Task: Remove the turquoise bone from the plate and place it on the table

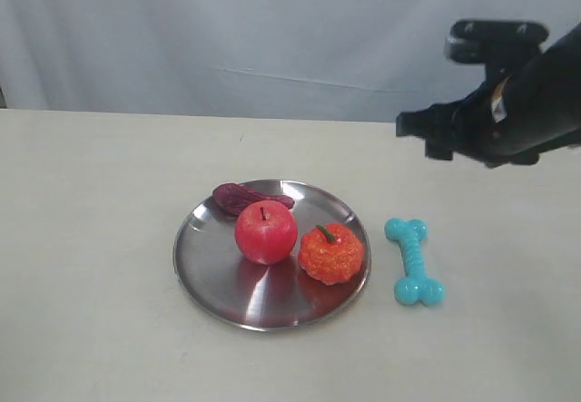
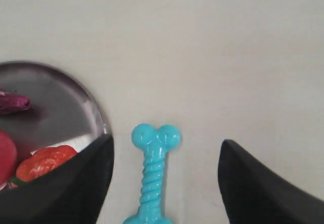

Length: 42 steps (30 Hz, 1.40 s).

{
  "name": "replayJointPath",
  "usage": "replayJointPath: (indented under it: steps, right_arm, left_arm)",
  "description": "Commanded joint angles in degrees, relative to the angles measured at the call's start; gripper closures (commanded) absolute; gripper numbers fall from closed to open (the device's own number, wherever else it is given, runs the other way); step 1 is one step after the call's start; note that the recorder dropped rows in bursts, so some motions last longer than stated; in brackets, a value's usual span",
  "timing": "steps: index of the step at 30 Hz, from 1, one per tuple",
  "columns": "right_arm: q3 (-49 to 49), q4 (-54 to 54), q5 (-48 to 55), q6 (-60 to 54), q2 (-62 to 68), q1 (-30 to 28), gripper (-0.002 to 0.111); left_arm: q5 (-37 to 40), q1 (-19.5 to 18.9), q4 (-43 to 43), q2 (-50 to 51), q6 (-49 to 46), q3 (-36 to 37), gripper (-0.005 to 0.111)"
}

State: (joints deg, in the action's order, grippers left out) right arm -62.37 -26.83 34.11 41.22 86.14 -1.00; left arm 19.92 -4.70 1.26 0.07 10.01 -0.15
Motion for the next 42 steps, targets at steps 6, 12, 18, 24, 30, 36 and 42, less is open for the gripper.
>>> replayJointPath:
  steps: [6, 12, 18, 24, 30, 36, 42]
  right_arm:
    - [-4.46, 0.49, 23.08, -4.17, -18.83, 6.51, 0.050]
    - [-4.46, 7.35, 35.85, -6.76, -31.35, 14.19, 0.050]
    - [1.59, 15.17, 35.85, -4.70, -47.43, 23.79, 0.050]
    - [12.68, 16.27, 35.85, -1.51, -62.65, 27.07, 0.050]
    - [21.67, 12.37, 32.62, -1.49, -67.50, 27.07, 0.065]
    - [25.47, 12.48, 24.48, -1.49, -67.59, 27.07, 0.103]
    - [25.70, 12.59, 24.45, -1.39, -67.59, 27.07, 0.109]
  left_arm:
    - [-0.30, -0.06, 0.00, -0.07, 0.11, 0.15, 0.107]
    - [-0.30, -0.06, 0.00, -0.07, 0.11, 0.15, 0.107]
    - [-0.30, -0.06, 0.00, -0.07, 0.11, 0.15, 0.107]
    - [-0.30, -0.06, 0.00, -0.07, 0.11, 0.15, 0.107]
    - [-0.30, -0.06, 0.00, -0.07, 0.11, 0.15, 0.107]
    - [-0.30, -0.06, 0.00, -0.07, 0.11, 0.15, 0.107]
    - [-0.30, -0.06, 0.00, -0.07, 0.11, 0.15, 0.107]
